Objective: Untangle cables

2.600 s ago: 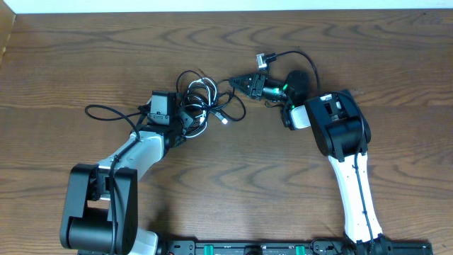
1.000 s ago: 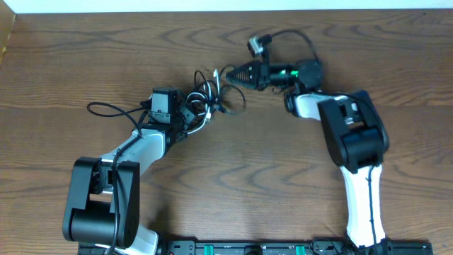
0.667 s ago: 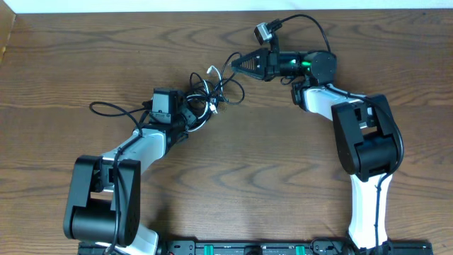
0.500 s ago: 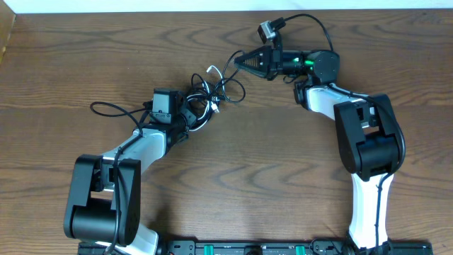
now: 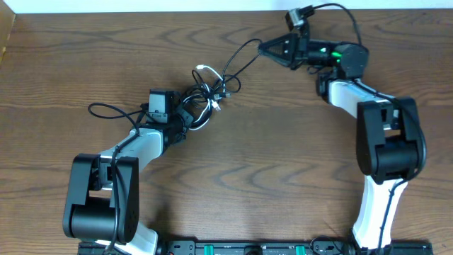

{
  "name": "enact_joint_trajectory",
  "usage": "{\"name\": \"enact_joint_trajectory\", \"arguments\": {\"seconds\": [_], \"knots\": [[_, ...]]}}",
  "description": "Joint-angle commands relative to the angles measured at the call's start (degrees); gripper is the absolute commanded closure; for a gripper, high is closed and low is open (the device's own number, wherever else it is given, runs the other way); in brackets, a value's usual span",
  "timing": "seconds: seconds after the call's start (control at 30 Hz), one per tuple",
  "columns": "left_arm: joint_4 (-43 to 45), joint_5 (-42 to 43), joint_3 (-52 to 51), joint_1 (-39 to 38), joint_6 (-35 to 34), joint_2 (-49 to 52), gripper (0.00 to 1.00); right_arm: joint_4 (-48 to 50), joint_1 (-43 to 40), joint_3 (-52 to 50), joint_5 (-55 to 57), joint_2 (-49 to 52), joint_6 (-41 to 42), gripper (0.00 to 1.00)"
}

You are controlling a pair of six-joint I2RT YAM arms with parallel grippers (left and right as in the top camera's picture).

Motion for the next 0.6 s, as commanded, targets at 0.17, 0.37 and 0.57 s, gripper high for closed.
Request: {"name": "enact_joint_trajectory", "arguments": {"seconds": [0.17, 0.37, 0.57], "knots": [[-2.67, -5.05, -2.78, 3.17, -0.11, 3.02, 0.92, 2.36, -5.57, 0.98, 0.94, -3.89, 2.4, 0.99], [-2.67, -4.85, -2.78, 3.41, -0.42, 3.02, 0.92, 1.18, -5.18, 0.96, -4.68, -3.87, 0.7, 0.99], [-2.54, -4.79, -2.78, 3.41, -0.57, 3.02, 0.92, -2.23, -0.52, 0.94, -9.6, -3.87, -5.07, 0.98]]}}
